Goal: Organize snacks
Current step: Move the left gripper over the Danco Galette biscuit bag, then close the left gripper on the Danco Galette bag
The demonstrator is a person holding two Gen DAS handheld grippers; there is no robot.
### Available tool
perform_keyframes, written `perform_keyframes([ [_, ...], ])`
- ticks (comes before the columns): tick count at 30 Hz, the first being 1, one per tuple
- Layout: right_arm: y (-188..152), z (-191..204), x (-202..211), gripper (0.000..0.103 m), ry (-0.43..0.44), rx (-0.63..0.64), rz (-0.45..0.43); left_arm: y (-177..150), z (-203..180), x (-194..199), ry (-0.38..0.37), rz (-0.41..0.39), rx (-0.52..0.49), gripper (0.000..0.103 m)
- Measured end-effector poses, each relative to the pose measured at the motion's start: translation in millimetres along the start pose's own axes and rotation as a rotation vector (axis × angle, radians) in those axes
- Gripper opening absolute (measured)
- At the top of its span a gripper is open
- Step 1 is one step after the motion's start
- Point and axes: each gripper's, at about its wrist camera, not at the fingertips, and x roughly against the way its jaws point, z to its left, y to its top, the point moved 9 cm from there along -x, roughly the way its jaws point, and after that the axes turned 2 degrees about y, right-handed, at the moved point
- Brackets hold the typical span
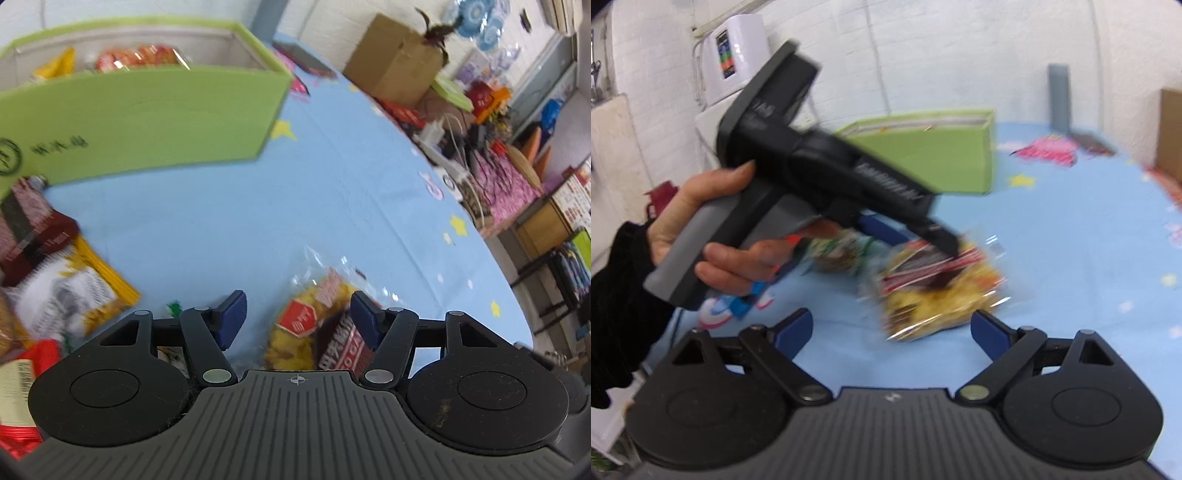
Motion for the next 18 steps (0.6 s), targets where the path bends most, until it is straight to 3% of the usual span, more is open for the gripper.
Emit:
perform_keyframes([
  [4, 17, -33, -11, 0.093, -0.046, -0.044, -0.023, -2, 13, 41, -0.015, -0.088, 0.073, 0.057],
  [9, 15, -64, -55, 0.094, 0.038, -0.194, 0.052, -43, 42, 77, -0.06, -0.129, 0.241, 0.06],
  [16, -1, -20, -33, 0.093, 0.137, -0.159, 0.043, -63, 49, 65, -0.09, -0.078, 0.298, 0.06],
  [18, -1, -15, -28, 0.093, 0.121, -0.139, 0.031, -62, 45, 59, -0.096, -0.068, 0.294, 0.06],
])
